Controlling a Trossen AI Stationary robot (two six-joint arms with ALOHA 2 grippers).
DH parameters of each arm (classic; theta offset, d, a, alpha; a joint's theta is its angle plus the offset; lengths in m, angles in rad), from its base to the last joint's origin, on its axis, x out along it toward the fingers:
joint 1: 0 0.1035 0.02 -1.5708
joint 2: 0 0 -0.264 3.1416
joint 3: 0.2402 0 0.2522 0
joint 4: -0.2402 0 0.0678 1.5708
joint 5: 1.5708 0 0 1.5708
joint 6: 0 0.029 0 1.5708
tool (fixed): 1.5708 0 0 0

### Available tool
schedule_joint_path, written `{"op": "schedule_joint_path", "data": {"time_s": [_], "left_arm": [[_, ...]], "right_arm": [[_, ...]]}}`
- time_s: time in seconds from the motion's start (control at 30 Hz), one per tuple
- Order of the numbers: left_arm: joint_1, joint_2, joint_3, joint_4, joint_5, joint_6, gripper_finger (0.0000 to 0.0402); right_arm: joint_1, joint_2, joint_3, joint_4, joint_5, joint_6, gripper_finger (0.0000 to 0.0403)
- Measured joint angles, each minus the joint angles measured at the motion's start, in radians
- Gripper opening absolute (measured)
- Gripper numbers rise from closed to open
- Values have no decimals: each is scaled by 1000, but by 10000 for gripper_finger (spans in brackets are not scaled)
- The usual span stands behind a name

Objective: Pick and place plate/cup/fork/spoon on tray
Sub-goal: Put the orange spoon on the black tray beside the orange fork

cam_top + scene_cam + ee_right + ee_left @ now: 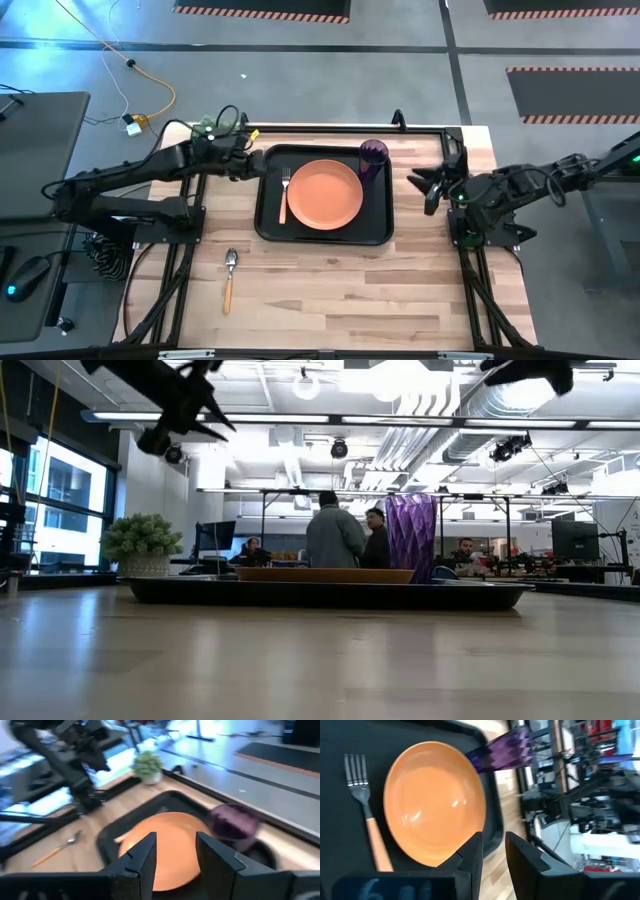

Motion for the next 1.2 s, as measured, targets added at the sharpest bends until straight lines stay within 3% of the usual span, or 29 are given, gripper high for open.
{"op": "schedule_joint_path", "data": {"time_s": [0.33, 0.57, 0.77, 1.0, 1.2], "left_arm": [[-107, -52, 0, 29, -66, -36, 74], [-151, -52, 0, 60, -91, -25, 74], [-203, -52, 0, 58, -136, -49, 74], [-288, -52, 0, 37, -184, -107, 74], [-374, -52, 0, -23, -242, -190, 74]], "right_arm": [[0, -233, -466, 572, -239, -185, 126], [0, -413, -719, 868, -312, -281, 126], [0, -557, -831, 947, -425, -357, 126], [0, -660, -900, 910, -520, -407, 126], [0, -673, -900, 819, -511, -432, 126]]}}
